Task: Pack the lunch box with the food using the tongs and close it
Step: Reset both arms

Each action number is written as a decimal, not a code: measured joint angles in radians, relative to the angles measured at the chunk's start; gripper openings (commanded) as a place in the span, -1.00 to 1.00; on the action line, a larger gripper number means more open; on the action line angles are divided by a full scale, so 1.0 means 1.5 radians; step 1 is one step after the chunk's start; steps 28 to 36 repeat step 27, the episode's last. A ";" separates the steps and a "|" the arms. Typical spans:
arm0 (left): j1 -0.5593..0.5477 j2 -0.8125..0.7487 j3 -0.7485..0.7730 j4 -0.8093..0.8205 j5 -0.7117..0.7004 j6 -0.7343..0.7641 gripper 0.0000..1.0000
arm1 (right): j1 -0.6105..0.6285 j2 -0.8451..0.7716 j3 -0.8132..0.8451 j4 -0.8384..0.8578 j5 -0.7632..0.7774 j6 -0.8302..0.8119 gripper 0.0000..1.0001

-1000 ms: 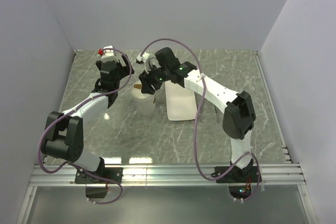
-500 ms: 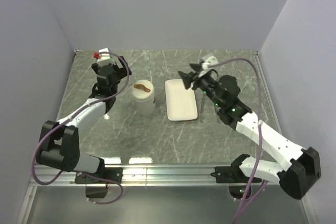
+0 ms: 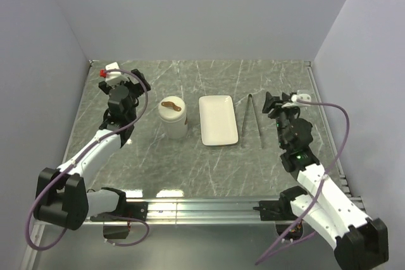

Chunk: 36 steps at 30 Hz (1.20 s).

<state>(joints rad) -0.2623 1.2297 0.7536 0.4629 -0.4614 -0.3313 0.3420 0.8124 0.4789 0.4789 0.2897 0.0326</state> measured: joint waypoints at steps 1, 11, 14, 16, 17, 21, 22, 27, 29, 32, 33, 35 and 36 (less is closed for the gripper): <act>0.000 -0.008 -0.001 0.000 -0.003 0.000 0.99 | 0.000 -0.015 -0.001 0.002 0.009 0.001 0.27; 0.000 -0.038 -0.007 -0.016 -0.010 -0.002 0.99 | -0.001 -0.090 -0.009 0.014 0.062 0.008 0.28; -0.002 -0.037 -0.007 -0.025 -0.017 -0.002 0.99 | -0.001 -0.082 -0.009 0.013 0.062 0.008 0.28; -0.003 -0.037 -0.007 -0.027 -0.020 -0.002 0.99 | -0.001 -0.077 -0.009 0.012 0.062 0.008 0.28; -0.003 -0.037 -0.007 -0.027 -0.021 -0.002 0.99 | -0.001 -0.075 -0.009 0.012 0.062 0.008 0.28; -0.003 -0.036 -0.007 -0.028 -0.022 -0.002 0.99 | -0.001 -0.067 -0.009 0.010 0.062 0.008 0.28; -0.003 -0.036 -0.007 -0.028 -0.022 -0.002 0.99 | -0.001 -0.066 -0.009 0.010 0.062 0.008 0.28; -0.003 -0.036 -0.007 -0.028 -0.022 -0.002 0.99 | -0.001 -0.066 -0.009 0.010 0.062 0.008 0.28; -0.003 -0.036 -0.007 -0.028 -0.022 -0.002 0.99 | -0.001 -0.066 -0.009 0.010 0.062 0.008 0.28; -0.003 -0.036 -0.007 -0.028 -0.022 -0.002 0.99 | -0.001 -0.066 -0.009 0.010 0.062 0.008 0.28; -0.003 -0.036 -0.007 -0.028 -0.022 -0.002 0.99 | -0.001 -0.066 -0.009 0.010 0.062 0.008 0.28; -0.003 -0.036 -0.007 -0.028 -0.022 -0.002 0.99 | -0.001 -0.066 -0.009 0.010 0.062 0.008 0.28; -0.003 -0.036 -0.007 -0.028 -0.022 -0.002 0.99 | -0.001 -0.066 -0.009 0.010 0.062 0.008 0.28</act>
